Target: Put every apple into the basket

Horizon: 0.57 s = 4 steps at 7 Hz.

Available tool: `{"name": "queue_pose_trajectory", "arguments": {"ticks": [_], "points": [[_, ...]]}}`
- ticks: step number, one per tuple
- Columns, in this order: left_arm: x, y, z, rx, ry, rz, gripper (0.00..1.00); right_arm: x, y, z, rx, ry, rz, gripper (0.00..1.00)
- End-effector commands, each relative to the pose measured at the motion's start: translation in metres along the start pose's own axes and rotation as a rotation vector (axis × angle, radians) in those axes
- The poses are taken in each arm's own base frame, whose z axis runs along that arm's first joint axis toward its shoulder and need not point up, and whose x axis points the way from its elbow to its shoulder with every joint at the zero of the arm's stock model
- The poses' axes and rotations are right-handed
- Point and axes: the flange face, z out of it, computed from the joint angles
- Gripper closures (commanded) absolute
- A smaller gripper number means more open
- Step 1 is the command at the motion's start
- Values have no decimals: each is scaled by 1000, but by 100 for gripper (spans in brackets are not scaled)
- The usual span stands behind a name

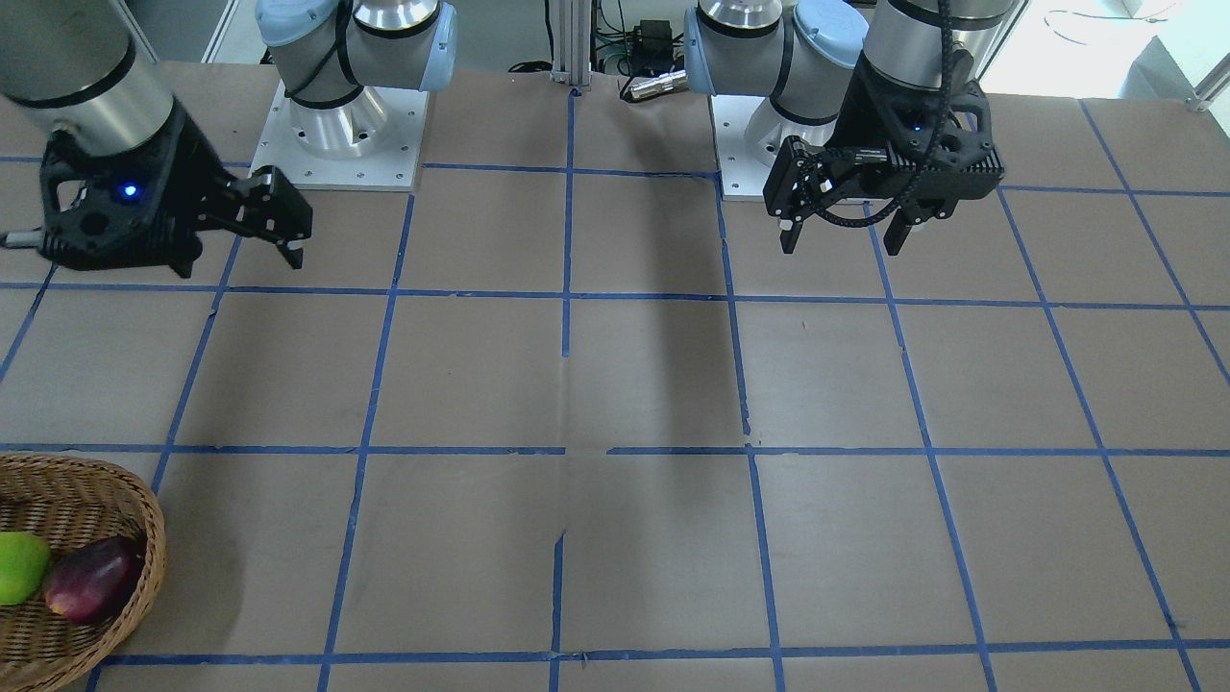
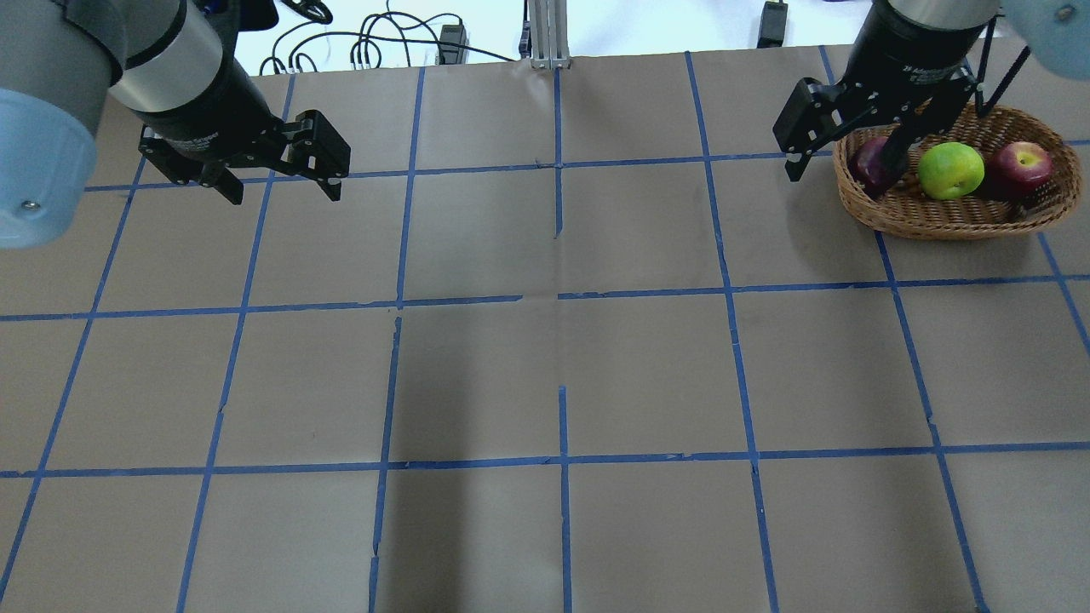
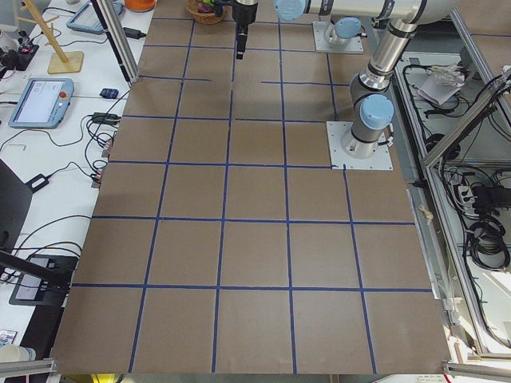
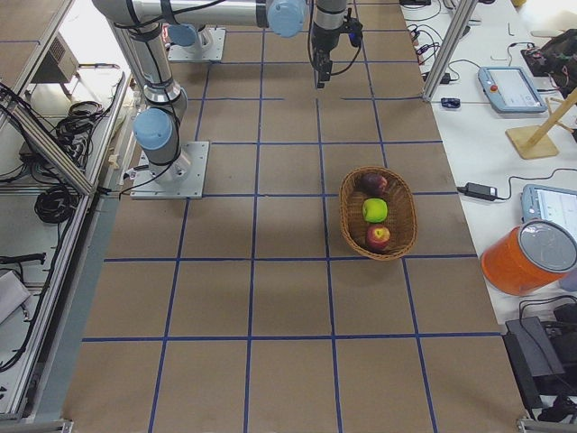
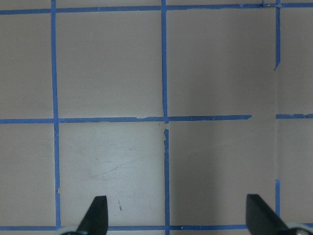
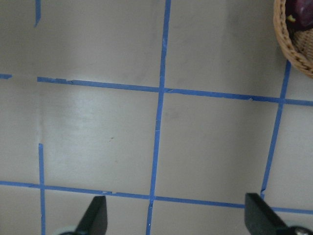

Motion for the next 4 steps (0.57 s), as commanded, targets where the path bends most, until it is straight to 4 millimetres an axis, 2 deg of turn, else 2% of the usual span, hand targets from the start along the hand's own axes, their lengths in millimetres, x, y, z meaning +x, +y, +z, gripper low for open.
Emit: {"name": "queue_pose_trajectory", "arguments": {"ticks": [1,2,4], "points": [[0,1,1,-11,3,-2,0,-20,59,-5,21,2,24,0],[0,1,0,-10,3,-2,0,-16,67,-10,-16,48,24,0],[0,1,-1,-8,1,-2,0,-21,63,-18,-3,0,24,0]]}}
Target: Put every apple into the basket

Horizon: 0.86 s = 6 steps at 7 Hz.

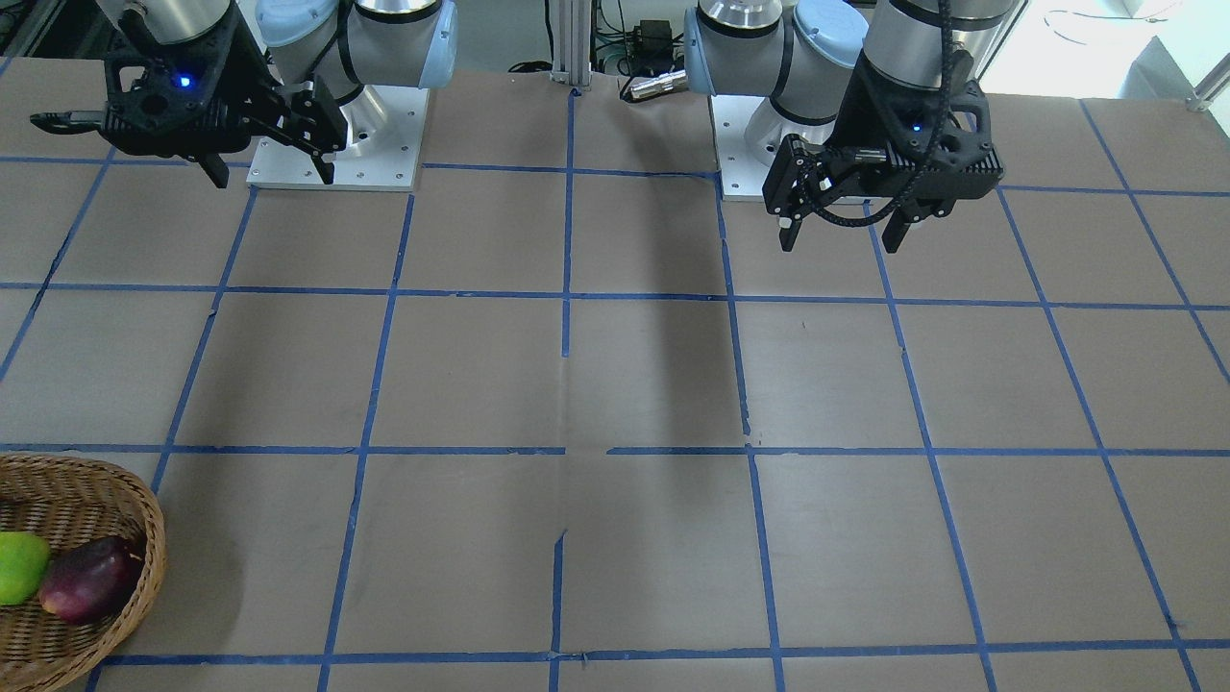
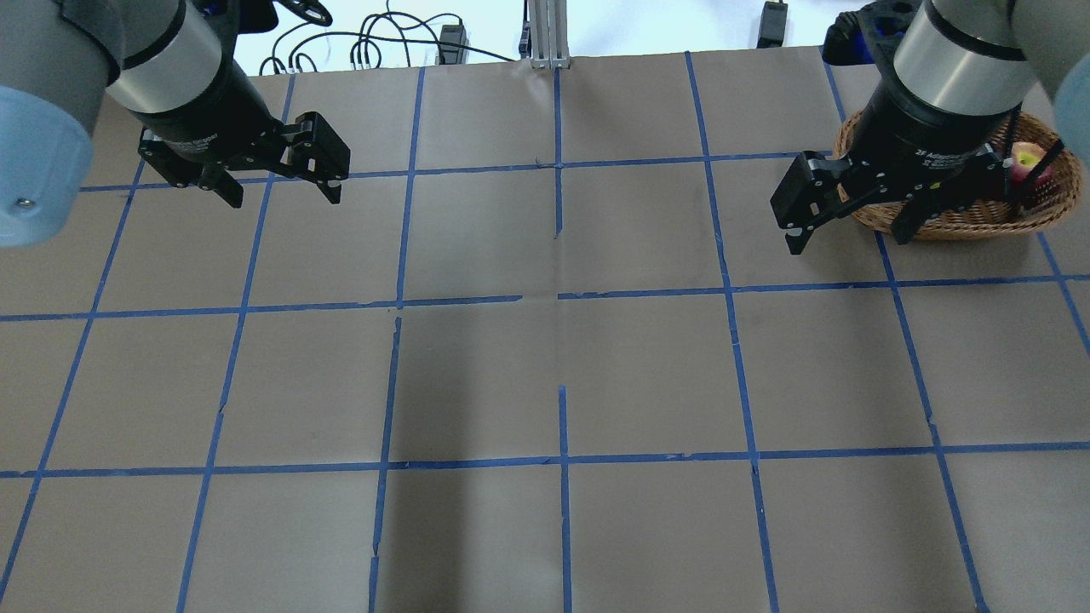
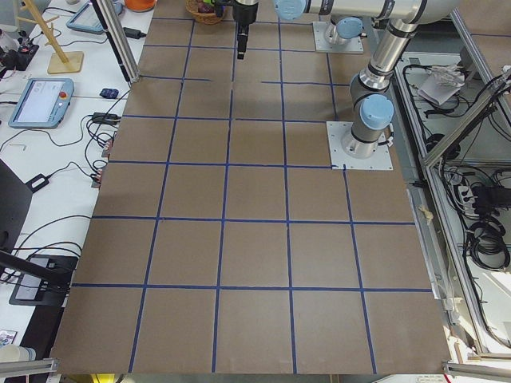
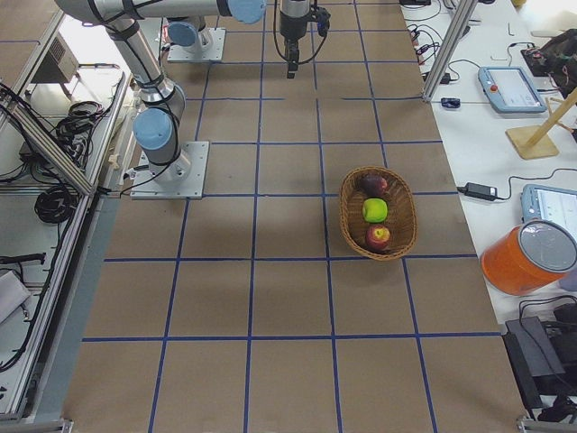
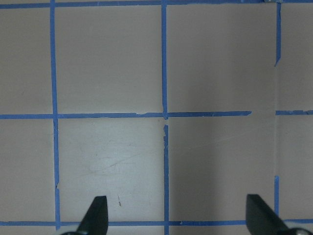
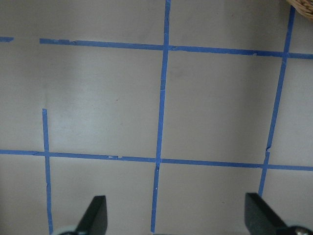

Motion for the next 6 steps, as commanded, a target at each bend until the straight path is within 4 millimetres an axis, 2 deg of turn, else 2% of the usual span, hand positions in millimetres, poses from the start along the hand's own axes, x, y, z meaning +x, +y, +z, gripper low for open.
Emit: {"name": "queue_pose_trajectory", "arguments": {"ticks": [1,4,6], "points": [[0,0,-1,2,-2,0,0,-4,-1,-5,10,-35,0,0],[0,-1,-2,4,-2,0,0,-3,-1,5,-8,-25,-7,0],[1,0,-2,-7,0,2,0,-4,-1,4,-5,-34,-10,0]]}}
